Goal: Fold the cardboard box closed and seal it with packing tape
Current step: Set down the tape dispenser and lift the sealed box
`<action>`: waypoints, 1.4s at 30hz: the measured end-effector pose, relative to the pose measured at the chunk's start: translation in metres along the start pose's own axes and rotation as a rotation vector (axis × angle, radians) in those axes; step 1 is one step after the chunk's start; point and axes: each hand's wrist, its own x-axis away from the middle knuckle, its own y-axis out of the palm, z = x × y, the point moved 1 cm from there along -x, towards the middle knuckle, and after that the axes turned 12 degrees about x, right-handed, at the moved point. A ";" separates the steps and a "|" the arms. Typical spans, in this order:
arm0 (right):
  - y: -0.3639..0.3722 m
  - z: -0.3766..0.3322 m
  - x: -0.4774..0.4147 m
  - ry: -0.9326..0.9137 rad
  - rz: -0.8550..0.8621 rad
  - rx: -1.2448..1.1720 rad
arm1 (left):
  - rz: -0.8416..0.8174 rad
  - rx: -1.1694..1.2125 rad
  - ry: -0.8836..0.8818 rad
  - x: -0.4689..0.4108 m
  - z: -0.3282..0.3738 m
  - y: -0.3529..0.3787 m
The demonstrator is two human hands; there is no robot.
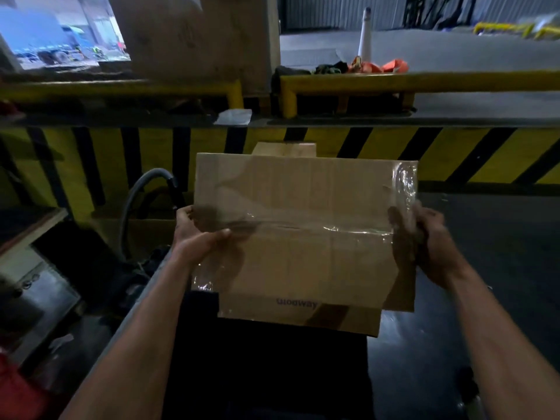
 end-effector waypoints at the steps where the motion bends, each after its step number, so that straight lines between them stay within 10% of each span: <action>1: 0.001 -0.009 0.001 0.015 -0.031 -0.018 | -0.025 -0.013 0.012 -0.003 0.001 -0.002; 14: -0.004 -0.017 -0.004 -0.196 0.092 0.156 | -0.078 -0.028 0.135 -0.037 0.019 -0.010; 24: -0.004 -0.012 0.001 0.026 -0.058 0.109 | -0.120 0.105 0.189 -0.009 0.015 -0.006; 42: -0.008 0.055 0.016 0.051 0.035 0.326 | -0.146 -0.007 -0.244 0.016 -0.052 -0.012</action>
